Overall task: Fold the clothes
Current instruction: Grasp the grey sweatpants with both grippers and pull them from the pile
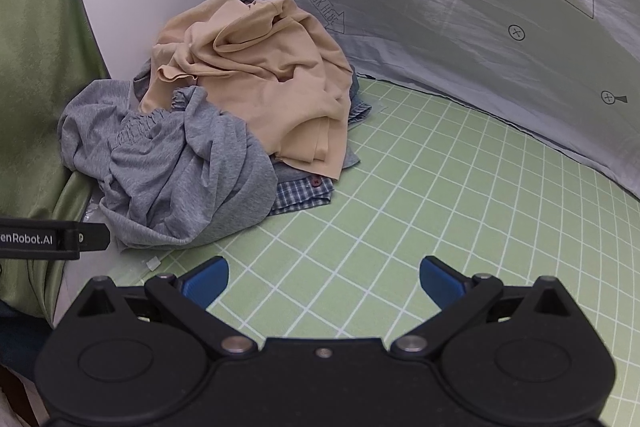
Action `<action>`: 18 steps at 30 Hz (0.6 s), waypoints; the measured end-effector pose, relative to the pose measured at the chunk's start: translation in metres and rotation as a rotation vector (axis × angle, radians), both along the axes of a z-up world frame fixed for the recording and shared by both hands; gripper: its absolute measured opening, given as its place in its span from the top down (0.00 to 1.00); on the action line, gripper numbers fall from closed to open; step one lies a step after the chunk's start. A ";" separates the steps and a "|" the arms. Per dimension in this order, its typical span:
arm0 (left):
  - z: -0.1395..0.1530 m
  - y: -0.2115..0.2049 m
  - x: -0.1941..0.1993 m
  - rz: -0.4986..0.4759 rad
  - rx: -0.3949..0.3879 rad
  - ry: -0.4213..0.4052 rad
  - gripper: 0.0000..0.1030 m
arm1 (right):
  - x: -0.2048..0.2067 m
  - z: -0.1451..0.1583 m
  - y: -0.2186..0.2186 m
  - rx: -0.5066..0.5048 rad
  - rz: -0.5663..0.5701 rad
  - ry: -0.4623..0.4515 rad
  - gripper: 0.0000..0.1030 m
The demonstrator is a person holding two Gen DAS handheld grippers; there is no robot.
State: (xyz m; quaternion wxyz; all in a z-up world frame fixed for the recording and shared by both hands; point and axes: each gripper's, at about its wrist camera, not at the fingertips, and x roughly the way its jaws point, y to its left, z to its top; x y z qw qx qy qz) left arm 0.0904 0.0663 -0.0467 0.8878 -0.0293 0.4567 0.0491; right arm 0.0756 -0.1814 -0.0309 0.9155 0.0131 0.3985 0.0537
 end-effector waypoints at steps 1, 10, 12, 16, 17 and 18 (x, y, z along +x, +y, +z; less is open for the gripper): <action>-0.003 0.004 0.007 0.005 0.000 0.003 0.00 | 0.007 -0.001 0.005 0.004 0.001 0.004 0.00; -0.040 0.029 0.066 0.039 -0.045 0.087 0.02 | 0.077 -0.025 0.051 0.049 0.034 0.063 0.07; -0.048 0.030 0.076 0.029 -0.073 0.103 0.09 | 0.091 -0.032 0.060 0.068 0.040 0.087 0.13; -0.059 0.030 0.085 0.020 -0.126 0.117 0.30 | 0.110 -0.046 0.070 0.103 0.039 0.136 0.28; -0.061 0.029 0.087 0.023 -0.136 0.119 0.40 | 0.113 -0.049 0.072 0.116 0.053 0.145 0.34; -0.063 0.029 0.089 0.025 -0.146 0.120 0.51 | 0.115 -0.052 0.074 0.129 0.067 0.153 0.42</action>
